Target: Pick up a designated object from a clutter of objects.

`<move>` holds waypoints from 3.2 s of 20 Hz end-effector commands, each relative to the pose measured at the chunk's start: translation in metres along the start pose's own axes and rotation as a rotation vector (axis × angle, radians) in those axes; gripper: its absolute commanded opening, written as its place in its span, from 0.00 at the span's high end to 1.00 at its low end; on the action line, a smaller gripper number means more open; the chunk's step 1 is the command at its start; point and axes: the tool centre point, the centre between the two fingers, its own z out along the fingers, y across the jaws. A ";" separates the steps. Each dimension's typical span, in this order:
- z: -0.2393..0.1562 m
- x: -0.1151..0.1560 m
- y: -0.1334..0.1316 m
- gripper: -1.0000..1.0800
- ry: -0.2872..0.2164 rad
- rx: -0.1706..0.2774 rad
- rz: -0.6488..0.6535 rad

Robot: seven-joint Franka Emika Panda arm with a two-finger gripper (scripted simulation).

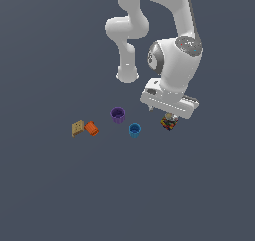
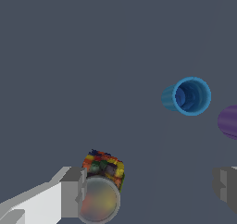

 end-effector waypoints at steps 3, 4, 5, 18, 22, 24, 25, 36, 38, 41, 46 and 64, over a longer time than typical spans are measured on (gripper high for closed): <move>0.017 -0.018 -0.014 0.04 0.006 0.005 0.065; 0.020 -0.022 -0.016 0.04 0.007 0.007 0.079; 0.024 -0.026 -0.019 0.04 0.008 0.008 0.093; 0.059 -0.072 -0.044 0.04 0.011 0.028 0.235; 0.064 -0.079 -0.047 0.04 0.010 0.032 0.255; 0.065 -0.081 -0.048 0.04 0.010 0.033 0.261; 0.065 -0.082 -0.049 0.04 0.010 0.033 0.263; 0.084 -0.082 -0.049 0.04 0.009 0.033 0.262; 0.094 -0.083 -0.049 0.04 0.009 0.033 0.262; 0.106 -0.082 -0.049 0.04 0.009 0.033 0.263; 0.116 -0.082 -0.050 0.04 0.009 0.033 0.264; 0.109 -0.080 -0.045 1.00 0.011 0.035 0.263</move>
